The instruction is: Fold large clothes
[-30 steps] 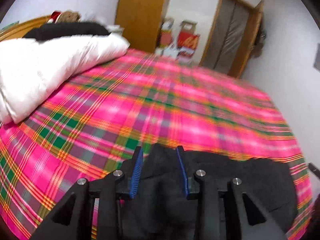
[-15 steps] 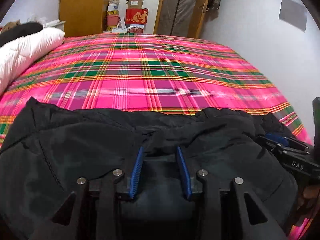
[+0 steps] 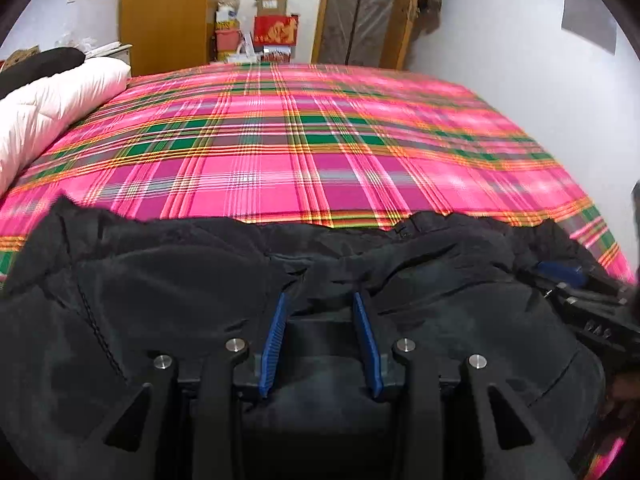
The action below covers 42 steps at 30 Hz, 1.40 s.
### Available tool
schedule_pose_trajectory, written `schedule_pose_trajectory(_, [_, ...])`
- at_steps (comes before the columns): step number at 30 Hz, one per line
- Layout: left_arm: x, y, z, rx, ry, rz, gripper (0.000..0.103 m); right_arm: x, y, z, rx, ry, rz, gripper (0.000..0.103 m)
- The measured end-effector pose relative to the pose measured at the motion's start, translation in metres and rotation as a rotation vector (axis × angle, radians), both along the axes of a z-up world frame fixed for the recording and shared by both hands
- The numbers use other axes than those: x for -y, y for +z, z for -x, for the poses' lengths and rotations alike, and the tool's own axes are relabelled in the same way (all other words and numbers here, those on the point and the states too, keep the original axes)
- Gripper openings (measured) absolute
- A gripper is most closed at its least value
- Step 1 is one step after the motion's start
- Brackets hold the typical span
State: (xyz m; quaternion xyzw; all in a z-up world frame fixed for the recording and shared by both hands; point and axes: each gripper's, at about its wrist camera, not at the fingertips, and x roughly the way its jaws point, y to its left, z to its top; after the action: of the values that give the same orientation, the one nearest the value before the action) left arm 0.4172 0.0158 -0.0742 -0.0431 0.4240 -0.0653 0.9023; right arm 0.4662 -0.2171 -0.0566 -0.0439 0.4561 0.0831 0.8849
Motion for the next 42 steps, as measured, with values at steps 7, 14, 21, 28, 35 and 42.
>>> schedule_pose_trajectory(7, [-0.037, 0.06, 0.057, 0.128, 0.023, -0.041, 0.038, 0.041, 0.064, 0.077, 0.17, -0.032, -0.055, 0.052])
schedule_pose_trajectory(14, [-0.095, 0.007, 0.068, 0.056, 0.129, -0.063, 0.038, 0.081, 0.004, 0.07, 0.081, -0.088, -0.037, 0.05])
schedule_pose_trajectory(21, [-0.081, -0.013, 0.05, 0.06, 0.165, -0.082, 0.038, 0.078, -0.013, 0.047, 0.082, -0.095, -0.017, 0.05])
schedule_pose_trajectory(28, [-0.084, -0.018, 0.051, 0.083, 0.163, -0.05, 0.038, 0.079, -0.021, 0.051, 0.113, -0.094, -0.035, 0.05])
schedule_pose_trajectory(35, [-0.084, -0.021, 0.051, 0.09, 0.163, -0.046, 0.038, 0.079, -0.022, 0.052, 0.128, -0.095, -0.042, 0.05])
schedule_pose_trajectory(42, [-0.085, -0.022, 0.051, 0.092, 0.164, -0.043, 0.038, 0.077, -0.021, 0.057, 0.133, -0.098, -0.034, 0.05])
